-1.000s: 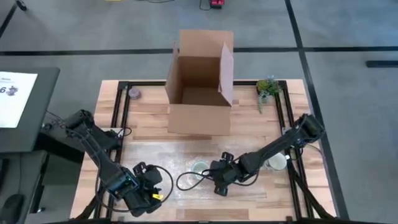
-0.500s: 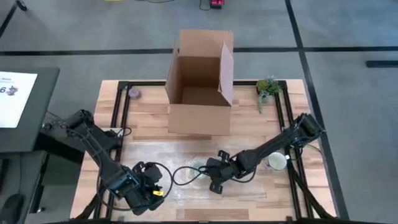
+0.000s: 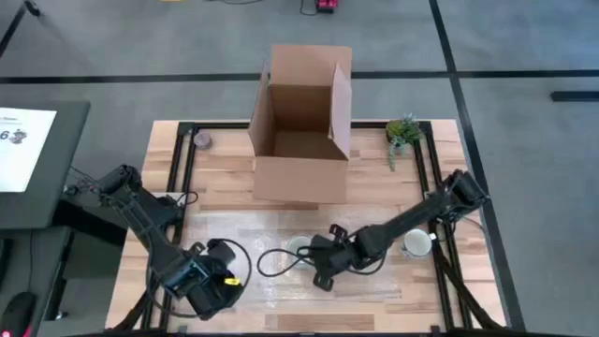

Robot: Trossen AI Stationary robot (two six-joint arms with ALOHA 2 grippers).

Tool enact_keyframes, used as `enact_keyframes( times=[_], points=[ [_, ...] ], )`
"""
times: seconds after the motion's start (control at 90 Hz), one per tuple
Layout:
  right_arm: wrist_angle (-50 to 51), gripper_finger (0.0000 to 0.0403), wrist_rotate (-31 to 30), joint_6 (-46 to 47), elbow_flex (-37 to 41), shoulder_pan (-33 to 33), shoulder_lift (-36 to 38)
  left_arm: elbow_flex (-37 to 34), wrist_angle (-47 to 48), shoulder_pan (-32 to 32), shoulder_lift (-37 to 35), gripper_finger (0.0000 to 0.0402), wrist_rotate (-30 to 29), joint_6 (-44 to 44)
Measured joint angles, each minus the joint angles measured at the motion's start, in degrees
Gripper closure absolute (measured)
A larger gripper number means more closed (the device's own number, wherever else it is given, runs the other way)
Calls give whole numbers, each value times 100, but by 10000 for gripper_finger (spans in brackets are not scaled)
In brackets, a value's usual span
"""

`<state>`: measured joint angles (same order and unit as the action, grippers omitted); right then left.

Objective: Wrap mug
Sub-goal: Wrap the blue patterned mug with the right transparent bubble wrap

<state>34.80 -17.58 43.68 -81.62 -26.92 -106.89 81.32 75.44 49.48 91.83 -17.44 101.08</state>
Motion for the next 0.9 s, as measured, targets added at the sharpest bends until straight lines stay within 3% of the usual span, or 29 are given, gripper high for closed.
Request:
enact_keyframes(
  times=[0.222,0.422,0.544,0.9],
  points=[
    [185,360,-177,179,-226,-129,2,-639,-211,6,-68,272,625,834],
    [170,360,-207,195,-224,-130,2,-1951,-2032,11,-503,263,974,1310],
    [173,360,-204,192,-224,-158,2,-2583,-2642,90,-758,248,1332,1684],
    [237,360,-173,190,-224,-233,4,-3062,-3279,347,-1001,204,2488,1601]
  ],
)
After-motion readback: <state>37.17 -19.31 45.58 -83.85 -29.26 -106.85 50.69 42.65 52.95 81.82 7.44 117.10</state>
